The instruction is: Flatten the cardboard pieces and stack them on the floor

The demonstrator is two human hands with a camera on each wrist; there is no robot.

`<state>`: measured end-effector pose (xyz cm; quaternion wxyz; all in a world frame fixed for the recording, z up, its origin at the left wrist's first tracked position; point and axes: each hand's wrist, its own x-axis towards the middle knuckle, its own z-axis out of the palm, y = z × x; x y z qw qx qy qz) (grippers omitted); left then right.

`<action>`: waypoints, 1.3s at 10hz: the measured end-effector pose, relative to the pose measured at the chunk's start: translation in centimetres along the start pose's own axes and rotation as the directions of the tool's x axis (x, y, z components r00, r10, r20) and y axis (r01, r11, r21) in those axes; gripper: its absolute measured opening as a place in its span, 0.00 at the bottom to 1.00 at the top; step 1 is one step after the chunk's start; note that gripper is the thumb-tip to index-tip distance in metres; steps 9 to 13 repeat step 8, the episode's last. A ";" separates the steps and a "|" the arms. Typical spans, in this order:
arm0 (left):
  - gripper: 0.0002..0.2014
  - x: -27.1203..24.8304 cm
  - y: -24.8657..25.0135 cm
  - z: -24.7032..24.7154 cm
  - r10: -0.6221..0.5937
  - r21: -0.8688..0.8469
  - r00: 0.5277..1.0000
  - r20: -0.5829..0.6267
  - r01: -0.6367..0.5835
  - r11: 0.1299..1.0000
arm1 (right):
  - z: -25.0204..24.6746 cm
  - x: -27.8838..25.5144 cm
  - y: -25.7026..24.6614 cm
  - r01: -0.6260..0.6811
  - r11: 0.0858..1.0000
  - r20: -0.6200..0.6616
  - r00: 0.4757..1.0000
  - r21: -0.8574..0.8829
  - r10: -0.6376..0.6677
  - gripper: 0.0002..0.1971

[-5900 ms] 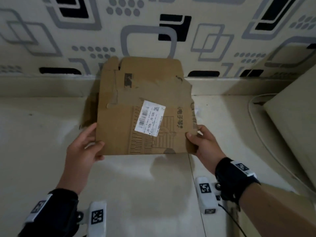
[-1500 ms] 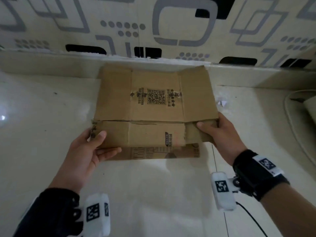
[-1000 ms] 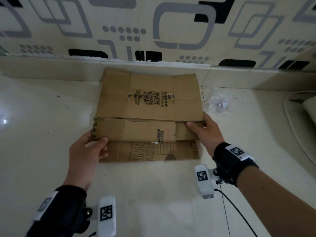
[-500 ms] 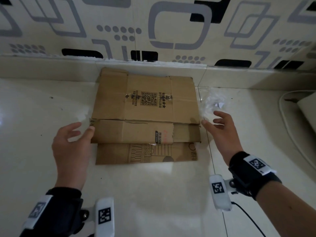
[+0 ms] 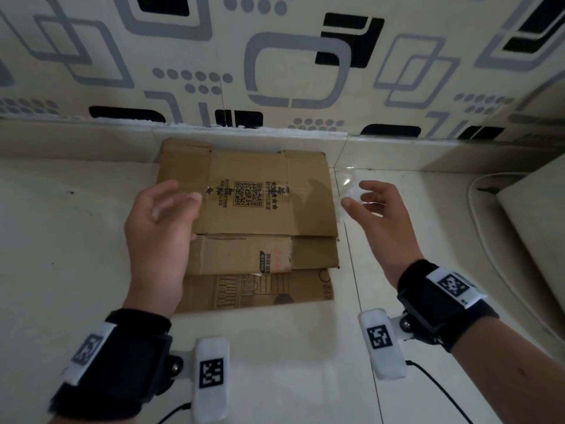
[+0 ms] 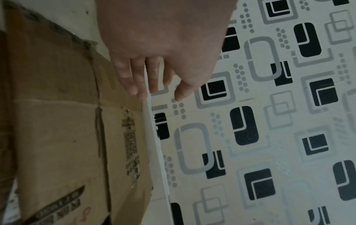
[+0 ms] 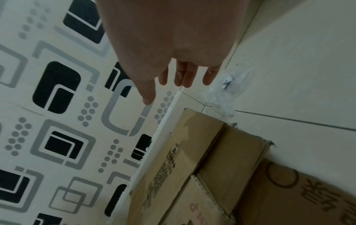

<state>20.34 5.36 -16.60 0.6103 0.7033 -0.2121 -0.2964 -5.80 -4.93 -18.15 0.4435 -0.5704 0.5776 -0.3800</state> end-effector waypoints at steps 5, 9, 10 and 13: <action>0.24 -2.4 7.4 3.0 -0.022 -0.025 0.990 0.140 0.026 0.999 | -2.0 -1.8 -6.6 -0.042 0.994 -0.060 0.997 0.098 0.048 0.20; 0.22 -5.0 15.5 1.0 -0.023 0.048 0.984 0.177 0.015 0.999 | -4.2 -4.0 -14.0 -0.066 0.987 -0.075 0.994 0.147 0.078 0.19; 0.22 -5.0 15.5 1.0 -0.023 0.048 0.984 0.177 0.015 0.999 | -4.2 -4.0 -14.0 -0.066 0.987 -0.075 0.994 0.147 0.078 0.19; 0.22 -5.0 15.5 1.0 -0.023 0.048 0.984 0.177 0.015 0.999 | -4.2 -4.0 -14.0 -0.066 0.987 -0.075 0.994 0.147 0.078 0.19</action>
